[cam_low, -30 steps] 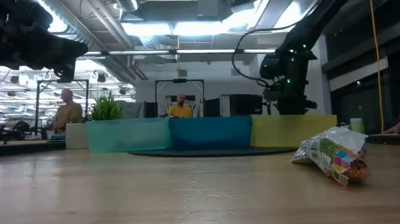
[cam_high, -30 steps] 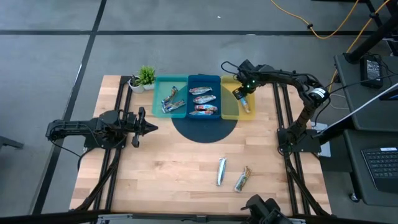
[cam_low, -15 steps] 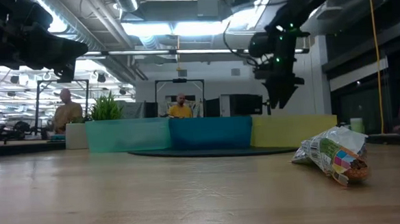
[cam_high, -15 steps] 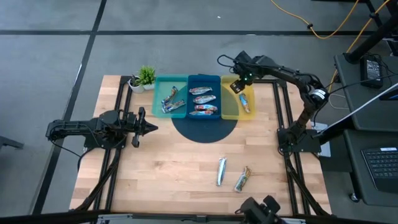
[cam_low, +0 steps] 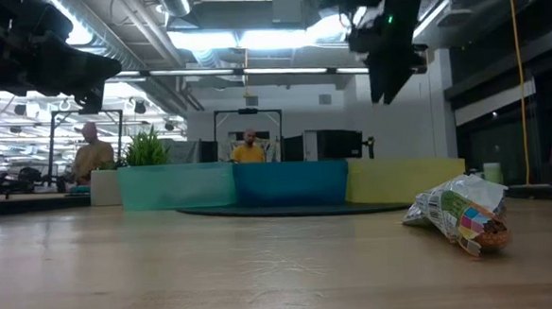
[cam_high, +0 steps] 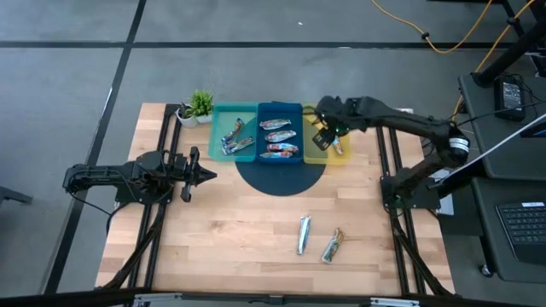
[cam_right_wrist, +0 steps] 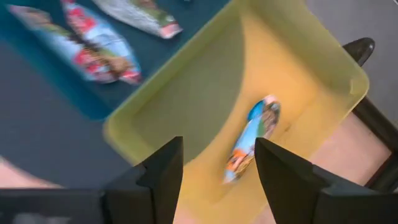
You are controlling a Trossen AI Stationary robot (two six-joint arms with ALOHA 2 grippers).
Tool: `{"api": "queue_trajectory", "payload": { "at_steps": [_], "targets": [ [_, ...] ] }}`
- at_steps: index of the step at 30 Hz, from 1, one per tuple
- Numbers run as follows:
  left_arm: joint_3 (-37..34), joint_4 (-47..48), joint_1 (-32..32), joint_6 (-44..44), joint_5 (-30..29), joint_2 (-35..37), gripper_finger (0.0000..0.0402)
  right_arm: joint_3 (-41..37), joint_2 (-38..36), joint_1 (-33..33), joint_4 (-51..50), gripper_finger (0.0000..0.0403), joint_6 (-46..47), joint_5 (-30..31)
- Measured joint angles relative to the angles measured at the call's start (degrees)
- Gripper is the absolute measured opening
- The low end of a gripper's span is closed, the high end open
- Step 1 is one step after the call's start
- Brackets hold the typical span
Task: Pick and place Granola Bars by type
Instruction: Put the right yellow granola bar into the yellow bin
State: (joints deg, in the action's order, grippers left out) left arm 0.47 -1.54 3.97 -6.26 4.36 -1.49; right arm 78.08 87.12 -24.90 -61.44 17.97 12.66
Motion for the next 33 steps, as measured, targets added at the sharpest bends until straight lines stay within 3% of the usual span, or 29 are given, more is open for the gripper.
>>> {"api": "queue_trajectory", "payload": {
  "at_steps": [10, 20, 29, 33],
  "targets": [
    [0.01, 0.0, 0.0, 0.0, -0.01, 0.0, 0.0005, 0.02, -6.34, 20.98, -11.06, 0.02, 29.64, 4.55],
    [0.01, 0.0, 0.0, 0.0, -0.01, -0.01, 0.0004, 0.02, -4.73, 42.69, -16.13, 0.02, 64.74, 4.1],
    [0.01, 0.0, 0.0, 0.0, 0.0, 0.0, 0.0008, 0.02, 1.74, 55.3, -15.34, 0.02, 86.52, -4.01],
    [0.0, 0.0, 0.0, 0.0, 0.0, 0.01, 0.0004, 0.02, 4.47, 58.43, -12.92, 0.02, 93.05, -4.92]
  ]
}}
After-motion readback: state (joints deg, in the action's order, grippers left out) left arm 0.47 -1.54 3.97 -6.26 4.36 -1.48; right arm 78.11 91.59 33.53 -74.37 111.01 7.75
